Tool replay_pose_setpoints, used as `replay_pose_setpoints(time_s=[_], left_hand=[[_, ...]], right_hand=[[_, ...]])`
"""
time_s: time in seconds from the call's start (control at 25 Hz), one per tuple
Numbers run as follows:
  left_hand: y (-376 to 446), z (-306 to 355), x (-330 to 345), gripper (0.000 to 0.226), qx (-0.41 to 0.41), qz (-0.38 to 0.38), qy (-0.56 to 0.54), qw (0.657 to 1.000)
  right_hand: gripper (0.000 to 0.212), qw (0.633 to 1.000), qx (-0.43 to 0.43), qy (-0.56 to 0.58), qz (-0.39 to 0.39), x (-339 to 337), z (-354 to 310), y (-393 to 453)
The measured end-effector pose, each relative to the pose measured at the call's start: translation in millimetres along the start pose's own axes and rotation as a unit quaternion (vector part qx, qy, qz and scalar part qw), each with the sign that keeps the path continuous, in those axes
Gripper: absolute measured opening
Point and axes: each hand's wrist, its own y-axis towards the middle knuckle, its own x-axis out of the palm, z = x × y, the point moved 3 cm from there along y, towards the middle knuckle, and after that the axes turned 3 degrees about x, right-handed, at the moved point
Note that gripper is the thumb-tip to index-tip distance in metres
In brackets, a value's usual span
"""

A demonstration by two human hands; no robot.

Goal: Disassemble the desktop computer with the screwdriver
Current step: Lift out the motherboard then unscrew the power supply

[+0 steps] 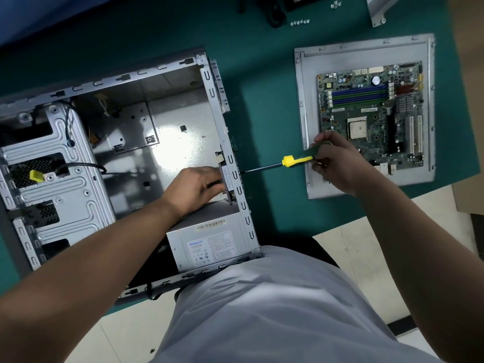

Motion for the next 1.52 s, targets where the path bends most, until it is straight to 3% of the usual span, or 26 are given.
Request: replay_pose_setpoints(time_s=[0.08,0.16,0.24,0.32,0.36,0.44,0.52,0.56,0.6,0.68,0.76,0.84,0.92,1.0,1.08,1.12,1.24,1.28,1.36,1.44,1.52], left_hand=[[0.0,0.3,-0.6,0.024,-0.003,-0.006,0.001,1.0],[0.3,1.0,-1.8,0.029,-0.003,-0.01,-0.003,1.0],[0.7,1.5,-2.4,0.026,-0.01,-0.014,-0.004,1.0],[1.4,2.3,-2.7,0.022,-0.016,-0.015,-0.005,1.0],[1.6,2.8,-3.0,0.022,-0.019,-0.016,-0.005,1.0],[2.2,4.0,-3.4,0.021,-0.018,-0.02,-0.005,1.0],[2.9,5.0,-3.6,0.02,-0.014,-0.018,-0.004,1.0],[3.1,5.4,-4.1,0.019,-0.012,-0.017,-0.002,1.0],[3.2,5.8,-4.2,0.018,-0.01,-0.015,0.0,1.0],[2.8,6.2,-3.6,0.018,-0.007,-0.014,0.002,1.0],[2.3,6.2,-3.7,0.019,-0.007,-0.015,0.002,1.0],[2.2,5.7,-3.5,0.018,-0.008,-0.017,0.003,1.0],[2.7,5.4,-3.6,0.018,-0.01,-0.019,0.008,1.0],[3.1,5.7,-3.6,0.016,-0.008,-0.017,0.006,1.0],[3.0,6.6,-4.2,0.018,-0.004,-0.014,0.002,1.0],[3.0,6.9,-4.4,0.019,-0.004,-0.014,0.002,1.0],[3.0,6.8,-3.6,0.016,-0.009,-0.017,0.003,1.0],[2.8,6.9,-3.7,0.018,-0.011,-0.017,0.004,1.0],[2.1,6.2,-3.6,0.021,-0.015,-0.015,0.003,1.0],[1.8,4.8,-3.2,0.017,-0.032,-0.012,-0.007,0.999],[2.5,2.5,-2.0,0.008,-0.07,-0.001,-0.026,0.997]], right_hand=[[0.011,0.999,0.034,0.034,-0.006,1.9,0.9,-0.3],[0.034,0.994,0.029,-0.107,0.017,-1.5,2.2,1.9],[0.033,0.983,-0.025,-0.178,0.04,-3.0,0.8,3.6],[0.007,0.999,-0.016,-0.052,-0.001,-3.1,2.6,4.6],[0.015,1.0,0.013,0.021,-0.018,-0.9,2.8,3.5],[0.01,0.998,0.037,0.039,-0.025,1.7,2.8,1.0],[0.043,0.993,0.01,-0.119,0.018,-1.2,1.6,3.0],[0.046,0.984,-0.029,-0.172,0.041,-1.9,-0.7,3.5],[0.037,0.985,-0.049,-0.161,0.046,-1.8,-1.1,4.1],[0.012,0.999,-0.029,-0.022,-0.004,0.4,-1.0,6.2],[0.01,0.999,0.011,0.031,-0.035,-0.3,-2.5,5.7],[0.042,0.992,0.021,-0.119,-0.029,-5.5,-2.3,6.3],[0.045,0.973,-0.028,-0.228,0.0,-7.7,-3.4,8.3],[0.018,0.994,-0.026,-0.1,-0.027,-7.1,-2.0,8.1],[0.014,0.997,0.01,0.026,-0.068,-4.1,-2.5,6.8],[0.012,0.996,0.027,0.022,-0.076,-4.4,-3.2,6.3],[0.05,0.98,-0.003,-0.194,-0.036,-8.6,-4.4,5.4],[0.042,0.979,-0.025,-0.199,-0.034,-7.7,-6.2,5.0],[0.007,0.995,-0.022,-0.071,-0.073,-5.1,-6.0,5.0],[0.017,0.995,0.013,0.031,-0.095,-3.2,-5.0,5.9],[0.018,0.995,0.02,0.008,-0.097,-3.1,-5.3,6.3]])
